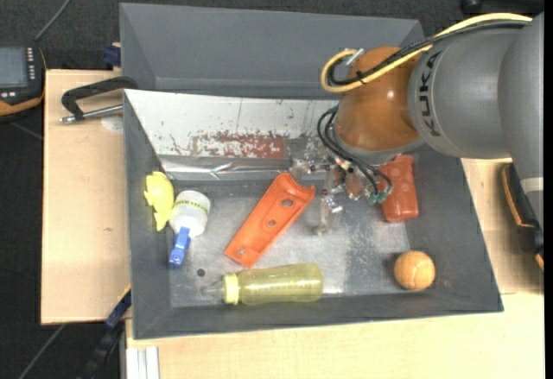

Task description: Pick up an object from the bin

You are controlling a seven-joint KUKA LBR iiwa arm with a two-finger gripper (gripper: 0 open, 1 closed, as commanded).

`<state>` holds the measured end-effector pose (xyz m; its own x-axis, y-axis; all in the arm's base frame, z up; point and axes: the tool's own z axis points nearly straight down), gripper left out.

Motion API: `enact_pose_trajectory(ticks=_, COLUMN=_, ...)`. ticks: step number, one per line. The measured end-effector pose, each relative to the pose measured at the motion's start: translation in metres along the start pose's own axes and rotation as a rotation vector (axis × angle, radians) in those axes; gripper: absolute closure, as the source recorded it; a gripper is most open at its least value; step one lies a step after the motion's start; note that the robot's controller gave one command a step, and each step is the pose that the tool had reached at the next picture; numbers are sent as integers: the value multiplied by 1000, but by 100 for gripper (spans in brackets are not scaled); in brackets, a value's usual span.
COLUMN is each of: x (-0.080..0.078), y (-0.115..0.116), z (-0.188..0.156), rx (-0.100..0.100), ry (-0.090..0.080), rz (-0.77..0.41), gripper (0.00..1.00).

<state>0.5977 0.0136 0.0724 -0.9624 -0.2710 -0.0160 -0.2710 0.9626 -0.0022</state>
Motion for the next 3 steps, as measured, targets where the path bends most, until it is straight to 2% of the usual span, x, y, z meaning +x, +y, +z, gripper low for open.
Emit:
enact_pose_trajectory(ticks=1, x=-7, y=17, z=1, rx=-3, ry=-2, rz=56, gripper=0)
enact_pose_trajectory(ticks=2, x=-1, y=44, z=1, rx=-2, ry=-1, rz=113, gripper=0)
enact_pose_trajectory(ticks=3, x=1, y=100, z=1, rx=-4, ry=-3, rz=108, gripper=0)
